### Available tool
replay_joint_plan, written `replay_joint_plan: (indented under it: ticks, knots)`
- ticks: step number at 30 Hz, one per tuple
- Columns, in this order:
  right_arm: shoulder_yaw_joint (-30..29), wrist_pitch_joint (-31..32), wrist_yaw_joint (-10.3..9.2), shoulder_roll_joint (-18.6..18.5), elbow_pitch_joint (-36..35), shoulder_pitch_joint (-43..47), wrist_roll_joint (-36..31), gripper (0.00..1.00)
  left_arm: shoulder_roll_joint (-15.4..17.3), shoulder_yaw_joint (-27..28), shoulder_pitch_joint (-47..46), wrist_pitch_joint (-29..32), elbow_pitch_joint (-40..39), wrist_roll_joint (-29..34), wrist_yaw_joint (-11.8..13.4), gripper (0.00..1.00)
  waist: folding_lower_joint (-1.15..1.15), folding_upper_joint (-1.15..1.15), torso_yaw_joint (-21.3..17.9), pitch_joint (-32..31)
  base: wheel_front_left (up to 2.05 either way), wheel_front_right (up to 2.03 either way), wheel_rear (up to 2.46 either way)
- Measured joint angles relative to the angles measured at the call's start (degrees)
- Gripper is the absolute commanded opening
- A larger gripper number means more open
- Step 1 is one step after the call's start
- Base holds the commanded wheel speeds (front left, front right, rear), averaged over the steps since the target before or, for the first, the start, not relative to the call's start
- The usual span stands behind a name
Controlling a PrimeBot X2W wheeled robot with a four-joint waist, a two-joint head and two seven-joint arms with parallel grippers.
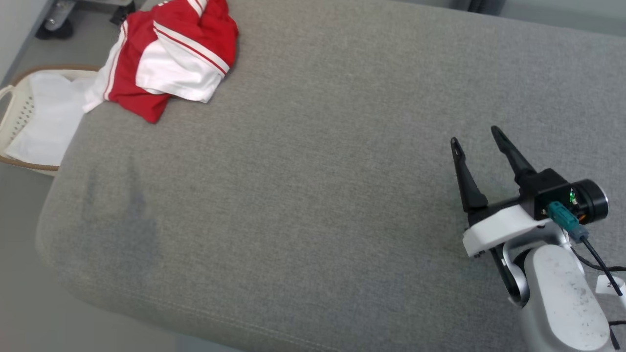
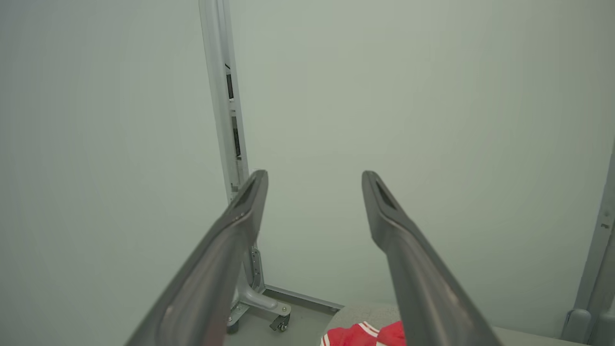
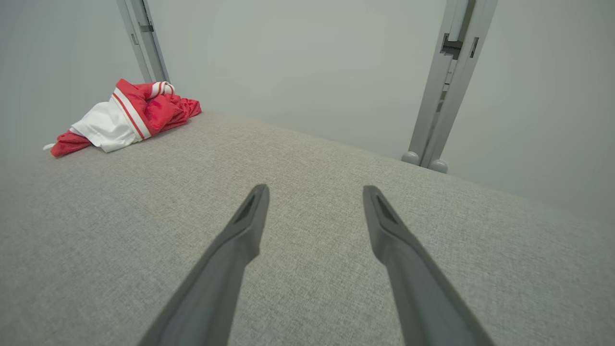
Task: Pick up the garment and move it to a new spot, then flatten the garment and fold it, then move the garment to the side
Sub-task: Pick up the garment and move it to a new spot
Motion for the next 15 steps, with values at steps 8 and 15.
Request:
replay_joint_plan:
  ticks: [8, 15]
  knots:
    - [1.0, 2.7, 0.00, -0.1, -5.7, -2.3, -2.7, 1.00, 0.7, -2.8, -8.7, 3.4, 13.9, -1.5, -0.1, 1.00, 0.00, 0.00, -4.3, 7.9, 0.00, 0.00, 0.00]
    - [1.0, 3.6, -0.01, -0.1, -9.3, -2.7, -4.0, 1.00, -1.2, -4.6, -13.7, 4.1, 25.3, -3.5, -0.2, 1.00, 0.00, 0.00, -7.9, 14.2, 0.00, 0.00, 0.00]
